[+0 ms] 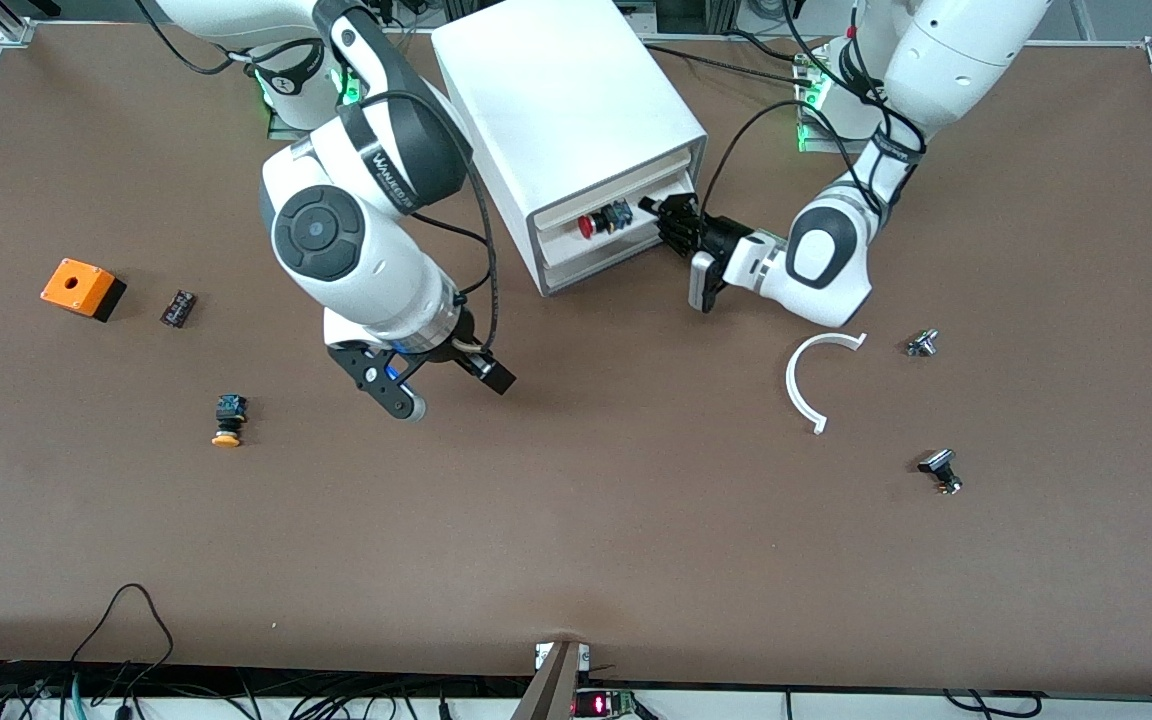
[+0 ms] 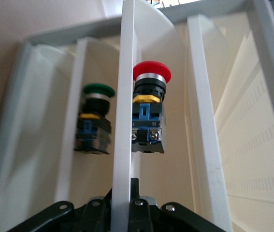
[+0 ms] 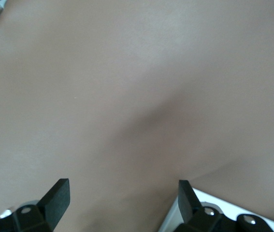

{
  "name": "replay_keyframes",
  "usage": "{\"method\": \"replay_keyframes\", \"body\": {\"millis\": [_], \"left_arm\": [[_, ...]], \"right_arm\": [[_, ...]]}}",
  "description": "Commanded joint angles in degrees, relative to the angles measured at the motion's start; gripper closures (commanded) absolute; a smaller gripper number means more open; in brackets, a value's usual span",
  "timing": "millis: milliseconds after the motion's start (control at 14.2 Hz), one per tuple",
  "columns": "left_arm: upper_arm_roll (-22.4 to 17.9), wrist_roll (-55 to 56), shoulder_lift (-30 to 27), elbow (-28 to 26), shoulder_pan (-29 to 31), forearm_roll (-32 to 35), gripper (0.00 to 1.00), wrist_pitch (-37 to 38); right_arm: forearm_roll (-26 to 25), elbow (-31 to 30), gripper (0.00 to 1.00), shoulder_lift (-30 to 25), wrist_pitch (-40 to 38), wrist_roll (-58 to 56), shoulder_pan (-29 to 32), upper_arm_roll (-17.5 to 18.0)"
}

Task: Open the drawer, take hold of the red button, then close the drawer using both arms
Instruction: 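Pull the drawer open with the left gripper while the right gripper reaches in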

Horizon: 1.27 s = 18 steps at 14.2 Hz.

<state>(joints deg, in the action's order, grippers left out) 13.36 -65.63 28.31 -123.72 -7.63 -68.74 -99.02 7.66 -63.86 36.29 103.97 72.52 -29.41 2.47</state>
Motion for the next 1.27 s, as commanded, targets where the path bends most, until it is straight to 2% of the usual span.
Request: {"method": "replay_keyframes", "body": {"millis": [0, 352, 492, 563, 633, 844, 915, 1196], "left_arm": [[-0.09, 2.68, 2.44, 6.46, 3.75, 7.02, 1.0, -0.92], [-0.35, 7.36, 6.04, 14.02, 6.22, 13.36, 1.0, -0.65], [-0.35, 7.44, 7.19, 15.09, 6.57, 13.81, 1.0, -0.56], [-0.35, 7.71, 7.11, 15.09, 6.66, 13.81, 0.86, -0.56], [-0.35, 7.71, 7.02, 15.18, 6.84, 14.07, 0.01, -0.39], [-0.53, 9.1, 5.88, 16.58, 8.42, 14.59, 0.0, 4.07], [-0.7, 11.64, 4.83, 17.72, 8.85, 17.12, 0.0, 5.57], [-0.7, 29.99, 2.98, 28.6, 10.7, 25.74, 0.0, 16.54]], "right_arm": [[0.78, 2.87, 0.01, 2.03, 2.28, 5.77, -1.88, -0.27], [0.87, 2.95, 0.01, 2.83, 7.82, 14.65, -6.27, -0.18], [0.87, 2.95, 0.01, 3.35, 9.32, 17.2, -8.72, -0.18], [0.87, 2.87, 0.01, 3.87, 9.93, 18.09, -10.22, -0.18], [0.87, 2.87, 0.01, 4.14, 10.03, 18.62, -11.71, -0.27], [0.87, 2.69, 0.01, 5.72, 9.85, 20.37, -14.62, -0.27], [0.78, 2.6, 0.01, 6.42, 9.85, 20.99, -15.67, -0.27], [0.78, 2.34, 0.01, 9.23, 9.94, 23.45, -18.31, -0.27]]}}
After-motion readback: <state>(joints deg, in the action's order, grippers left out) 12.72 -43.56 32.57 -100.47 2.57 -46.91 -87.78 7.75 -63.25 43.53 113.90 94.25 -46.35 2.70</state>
